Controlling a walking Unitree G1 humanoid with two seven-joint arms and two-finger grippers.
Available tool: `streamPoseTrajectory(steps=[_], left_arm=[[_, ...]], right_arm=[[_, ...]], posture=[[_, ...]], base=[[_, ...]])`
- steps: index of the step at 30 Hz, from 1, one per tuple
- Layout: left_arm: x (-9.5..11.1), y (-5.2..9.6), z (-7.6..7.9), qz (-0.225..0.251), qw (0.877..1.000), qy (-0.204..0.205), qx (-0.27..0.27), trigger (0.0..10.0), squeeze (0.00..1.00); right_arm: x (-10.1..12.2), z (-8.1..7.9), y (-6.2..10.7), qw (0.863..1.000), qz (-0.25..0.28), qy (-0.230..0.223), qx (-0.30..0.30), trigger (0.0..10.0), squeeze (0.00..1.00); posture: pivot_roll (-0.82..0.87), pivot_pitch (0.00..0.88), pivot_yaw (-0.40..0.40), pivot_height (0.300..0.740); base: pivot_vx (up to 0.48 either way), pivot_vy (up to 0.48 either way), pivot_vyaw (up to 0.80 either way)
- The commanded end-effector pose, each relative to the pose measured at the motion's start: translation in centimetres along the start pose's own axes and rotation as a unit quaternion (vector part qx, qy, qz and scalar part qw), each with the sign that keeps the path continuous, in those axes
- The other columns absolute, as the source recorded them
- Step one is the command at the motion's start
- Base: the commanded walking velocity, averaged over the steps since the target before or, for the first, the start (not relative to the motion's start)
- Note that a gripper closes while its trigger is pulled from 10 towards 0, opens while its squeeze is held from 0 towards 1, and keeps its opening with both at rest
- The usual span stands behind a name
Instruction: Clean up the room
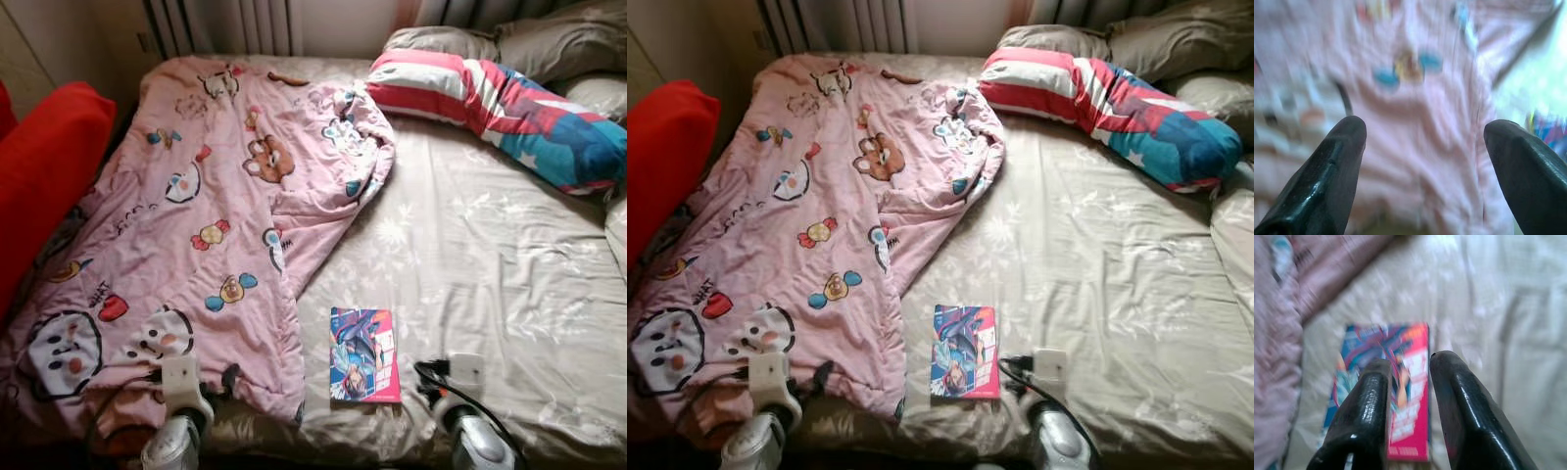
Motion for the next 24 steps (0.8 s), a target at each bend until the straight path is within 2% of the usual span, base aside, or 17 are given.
streamPoseTrajectory(steps=[1, 6, 14, 17, 24], left_arm=[[0.4, 0.5, 0.7, 0.022, 1.0, -0.007, -0.013, 10.0, 0.0], [2.2, 0.8, 2.1, 0.063, 0.998, -0.007, -0.025, 10.0, 0.0], [3.5, 0.9, 2.9, 0.074, 0.997, -0.007, -0.035, 10.0, 0.0], [3.7, 1.0, 3.2, 0.073, 0.996, -0.008, -0.041, 10.0, 0.0], [3.6, 1.1, 3.4, 0.06, 0.997, -0.012, -0.048, 10.0, 0.0]], right_arm=[[0.2, 0.7, 0.4, 1.0, 0.015, 0.001, -0.008, 10.0, 0.0], [1.2, 0.3, 0.2, 0.999, 0.041, 0.023, -0.003, 10.0, 0.0], [1.6, -0.3, -0.3, 0.999, 0.036, 0.028, -0.001, 10.0, 0.0], [1.8, -1.0, -0.5, 0.998, 0.04, 0.044, 0.014, 10.0, 0.0], [1.6, -1.5, -0.4, 0.998, 0.035, 0.045, 0.015, 10.0, 0.0]], posture=[[-0.04, 0.223, -0.002, 0.74], [-0.04, 0.234, -0.004, 0.74], [-0.04, 0.245, 0.0, 0.74], [-0.04, 0.247, 0.002, 0.721], [-0.03, 0.243, 0.007, 0.676]], base=[[0.0, 0.0, 0.0], [0.0, 0.0, 0.0], [0.0, 0.0, 0.0], [0.0, 0.0, 0.0], [0.0, 0.0, 0.0]])
Point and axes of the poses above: a point about 5 cm out from each wrist's last joint towards the gripper, its own y axis pointing back from the gripper into the wrist, its own x axis along the axis of the wrist's last joint, z = x × y, the point moved 3 cm from there along -y, pointing out of the wrist towards the gripper, and after that the axes turned 1 degree about y, right-handed, at the moved point
